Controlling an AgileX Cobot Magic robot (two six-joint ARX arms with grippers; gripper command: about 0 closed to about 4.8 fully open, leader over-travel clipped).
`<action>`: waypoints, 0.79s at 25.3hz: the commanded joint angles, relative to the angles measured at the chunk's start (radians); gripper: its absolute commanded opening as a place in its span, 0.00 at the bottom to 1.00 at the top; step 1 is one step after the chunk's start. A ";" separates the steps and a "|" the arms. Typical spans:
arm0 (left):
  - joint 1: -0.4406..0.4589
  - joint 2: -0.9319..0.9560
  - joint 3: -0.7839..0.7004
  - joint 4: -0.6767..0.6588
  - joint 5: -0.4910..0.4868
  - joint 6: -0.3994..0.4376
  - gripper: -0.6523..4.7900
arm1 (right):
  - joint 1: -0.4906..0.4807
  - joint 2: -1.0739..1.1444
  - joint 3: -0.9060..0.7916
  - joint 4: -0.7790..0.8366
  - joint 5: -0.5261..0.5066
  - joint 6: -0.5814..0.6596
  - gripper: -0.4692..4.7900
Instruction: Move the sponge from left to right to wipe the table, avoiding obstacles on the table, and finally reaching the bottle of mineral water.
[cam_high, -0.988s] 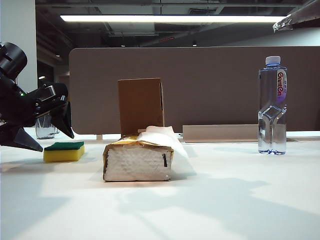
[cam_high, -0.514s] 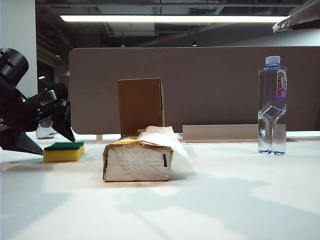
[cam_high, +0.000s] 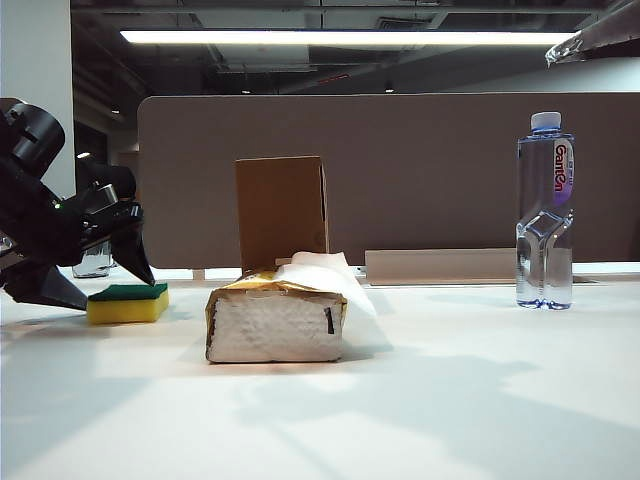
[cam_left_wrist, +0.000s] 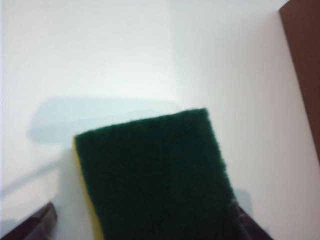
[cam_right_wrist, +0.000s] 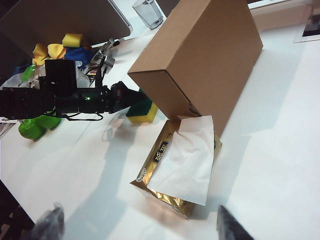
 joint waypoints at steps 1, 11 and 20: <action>0.000 0.001 0.004 -0.007 -0.010 0.013 0.98 | 0.000 -0.002 0.005 0.013 -0.002 0.000 0.83; -0.001 0.019 0.005 -0.008 0.002 0.012 0.79 | 0.000 -0.002 0.006 0.013 0.002 0.000 0.83; -0.044 0.044 0.005 -0.016 -0.008 0.016 0.67 | -0.003 -0.002 0.006 0.013 0.016 0.000 0.83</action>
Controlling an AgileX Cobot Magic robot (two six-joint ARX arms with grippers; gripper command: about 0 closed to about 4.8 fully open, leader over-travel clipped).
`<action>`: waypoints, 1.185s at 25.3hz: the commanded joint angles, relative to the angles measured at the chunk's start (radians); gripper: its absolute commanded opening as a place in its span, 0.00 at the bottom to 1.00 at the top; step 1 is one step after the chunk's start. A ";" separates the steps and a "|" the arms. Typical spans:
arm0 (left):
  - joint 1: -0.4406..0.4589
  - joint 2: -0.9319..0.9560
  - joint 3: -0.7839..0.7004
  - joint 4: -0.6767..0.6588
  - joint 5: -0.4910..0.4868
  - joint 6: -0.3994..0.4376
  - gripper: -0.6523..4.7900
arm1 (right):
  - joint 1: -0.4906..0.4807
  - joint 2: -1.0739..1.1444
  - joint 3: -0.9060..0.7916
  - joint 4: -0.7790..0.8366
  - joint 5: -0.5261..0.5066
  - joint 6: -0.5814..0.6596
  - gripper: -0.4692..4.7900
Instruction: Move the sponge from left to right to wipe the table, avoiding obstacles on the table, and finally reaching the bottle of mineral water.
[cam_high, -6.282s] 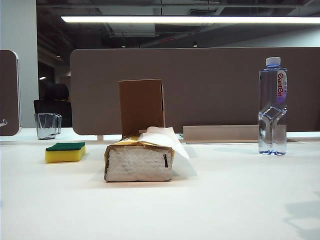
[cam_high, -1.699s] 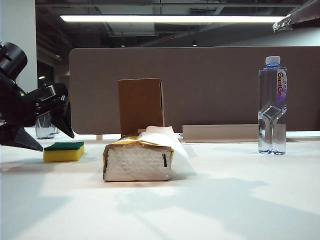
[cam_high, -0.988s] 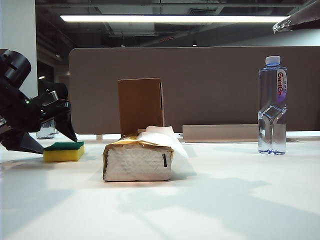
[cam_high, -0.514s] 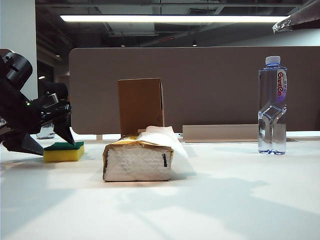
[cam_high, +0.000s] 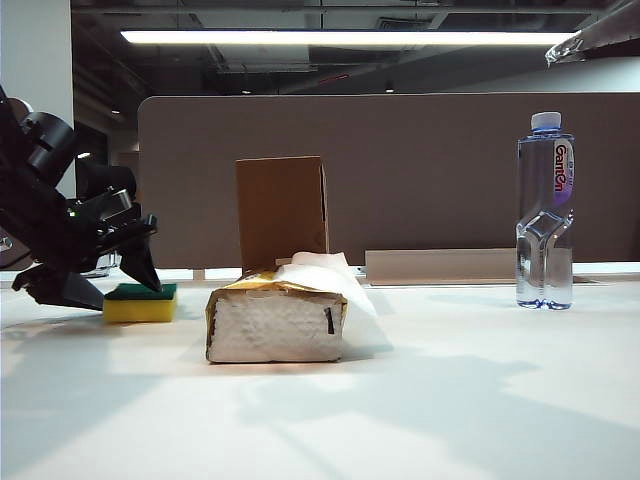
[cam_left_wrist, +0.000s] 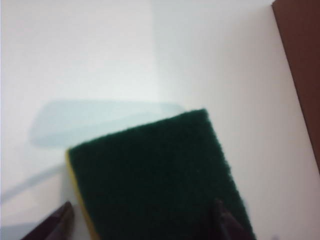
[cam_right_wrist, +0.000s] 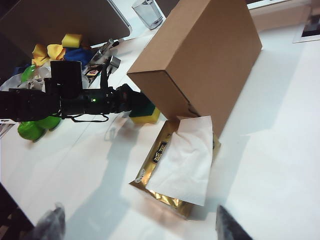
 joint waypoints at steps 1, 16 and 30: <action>-0.008 0.011 -0.006 -0.048 0.001 0.000 0.55 | -0.001 -0.001 0.006 0.013 0.013 0.000 0.83; -0.005 0.010 -0.006 -0.139 -0.026 0.162 0.11 | 0.000 -0.002 0.006 0.013 0.013 0.000 0.83; -0.001 0.003 -0.006 -0.316 -0.011 0.271 0.11 | 0.000 -0.002 0.006 0.013 0.013 0.001 0.82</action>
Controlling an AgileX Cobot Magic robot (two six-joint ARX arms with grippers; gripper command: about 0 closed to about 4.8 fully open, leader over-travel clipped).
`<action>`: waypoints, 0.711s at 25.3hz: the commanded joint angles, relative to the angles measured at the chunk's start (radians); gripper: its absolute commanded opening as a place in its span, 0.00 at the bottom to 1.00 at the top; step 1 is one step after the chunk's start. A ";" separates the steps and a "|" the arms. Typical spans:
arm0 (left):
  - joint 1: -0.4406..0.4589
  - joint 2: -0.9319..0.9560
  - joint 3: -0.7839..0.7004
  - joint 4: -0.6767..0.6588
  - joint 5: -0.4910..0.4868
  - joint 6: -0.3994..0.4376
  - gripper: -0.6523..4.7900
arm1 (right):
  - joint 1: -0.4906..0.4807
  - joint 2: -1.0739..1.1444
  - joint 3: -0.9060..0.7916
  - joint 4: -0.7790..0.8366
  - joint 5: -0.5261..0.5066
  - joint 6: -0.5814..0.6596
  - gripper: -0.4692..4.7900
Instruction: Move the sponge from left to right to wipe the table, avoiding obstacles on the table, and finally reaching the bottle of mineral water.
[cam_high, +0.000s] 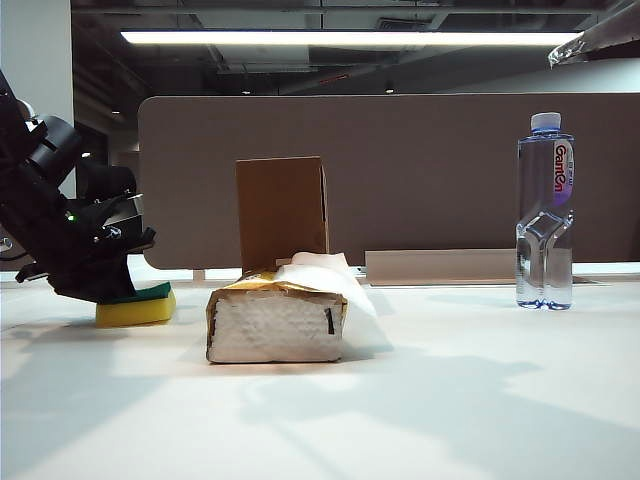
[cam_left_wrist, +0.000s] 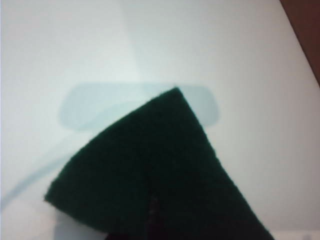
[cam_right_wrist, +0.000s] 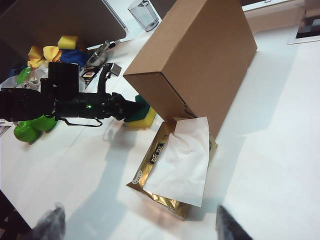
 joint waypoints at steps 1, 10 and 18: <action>0.005 0.008 -0.021 -0.186 0.003 0.026 0.11 | 0.000 -0.002 0.006 0.013 0.001 0.001 0.82; 0.005 -0.034 -0.022 -0.242 0.014 0.051 0.11 | 0.000 -0.002 0.006 0.013 0.001 0.001 0.82; 0.005 -0.038 -0.022 -0.331 0.033 0.066 0.11 | 0.000 -0.002 0.006 0.013 0.005 0.001 0.82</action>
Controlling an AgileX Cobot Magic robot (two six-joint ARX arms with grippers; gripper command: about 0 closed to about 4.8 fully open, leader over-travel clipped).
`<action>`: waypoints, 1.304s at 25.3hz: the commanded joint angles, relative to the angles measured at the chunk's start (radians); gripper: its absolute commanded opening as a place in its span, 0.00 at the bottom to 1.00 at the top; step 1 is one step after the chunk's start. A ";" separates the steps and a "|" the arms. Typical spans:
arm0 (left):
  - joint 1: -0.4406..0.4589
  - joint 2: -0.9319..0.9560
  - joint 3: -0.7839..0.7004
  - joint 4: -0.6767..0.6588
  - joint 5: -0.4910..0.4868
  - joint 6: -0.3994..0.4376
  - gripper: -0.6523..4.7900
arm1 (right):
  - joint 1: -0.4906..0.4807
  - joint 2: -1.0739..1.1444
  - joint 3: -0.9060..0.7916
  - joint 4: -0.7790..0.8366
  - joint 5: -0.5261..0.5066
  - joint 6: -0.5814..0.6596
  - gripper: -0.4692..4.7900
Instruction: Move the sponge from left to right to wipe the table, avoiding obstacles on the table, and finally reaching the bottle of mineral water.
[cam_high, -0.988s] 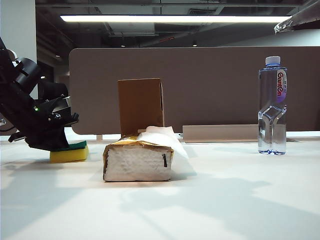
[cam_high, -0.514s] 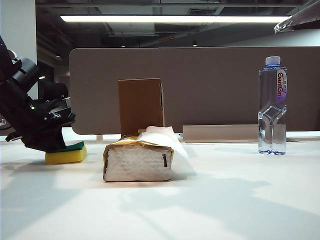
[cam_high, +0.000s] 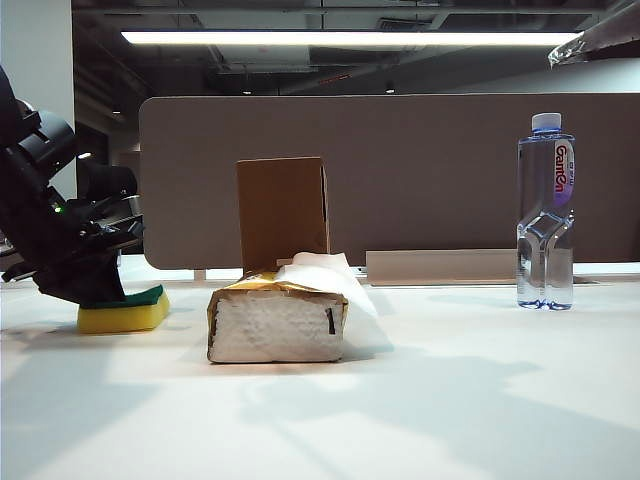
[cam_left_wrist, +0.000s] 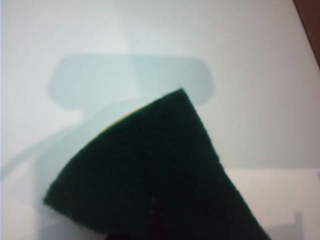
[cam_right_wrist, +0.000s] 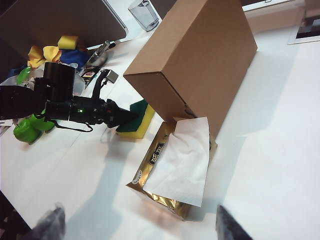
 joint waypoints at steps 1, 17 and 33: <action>0.000 0.006 -0.020 -0.170 0.014 0.012 0.11 | 0.000 -0.002 0.006 0.013 0.003 0.001 0.82; -0.001 -0.074 -0.050 -0.237 0.014 0.012 0.11 | 0.000 -0.002 0.006 0.014 0.010 0.001 0.82; -0.003 -0.218 -0.272 -0.229 0.080 0.001 0.11 | 0.000 -0.002 0.006 0.014 0.010 0.001 0.82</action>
